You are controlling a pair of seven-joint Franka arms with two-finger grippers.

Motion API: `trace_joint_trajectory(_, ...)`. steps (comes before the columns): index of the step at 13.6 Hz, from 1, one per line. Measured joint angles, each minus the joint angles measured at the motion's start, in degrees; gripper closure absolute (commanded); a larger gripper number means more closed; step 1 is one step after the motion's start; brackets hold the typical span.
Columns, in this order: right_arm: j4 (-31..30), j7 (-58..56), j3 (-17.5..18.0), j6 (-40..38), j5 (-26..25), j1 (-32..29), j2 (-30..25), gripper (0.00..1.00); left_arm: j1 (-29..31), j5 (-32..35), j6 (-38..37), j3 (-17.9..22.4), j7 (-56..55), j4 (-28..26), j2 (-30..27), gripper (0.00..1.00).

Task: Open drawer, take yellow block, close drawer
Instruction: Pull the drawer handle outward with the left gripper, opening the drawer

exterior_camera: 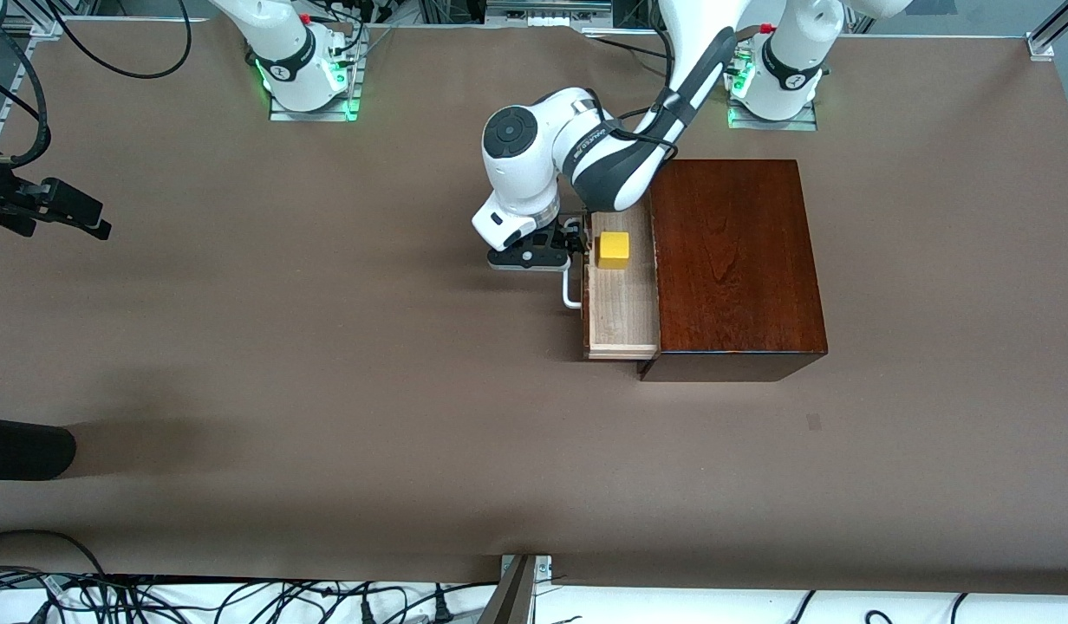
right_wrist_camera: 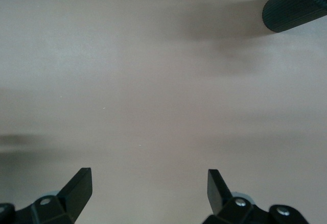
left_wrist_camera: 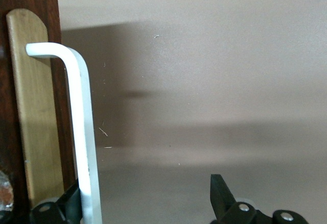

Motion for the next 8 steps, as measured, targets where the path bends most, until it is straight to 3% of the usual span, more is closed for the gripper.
trace_joint_trajectory(8, 0.0, 0.0, 0.0, 0.0, 0.0, 0.0, 0.0, 0.0, -0.1, -0.3, -0.1, 0.0, -0.1, 0.4, 0.1, 0.0)
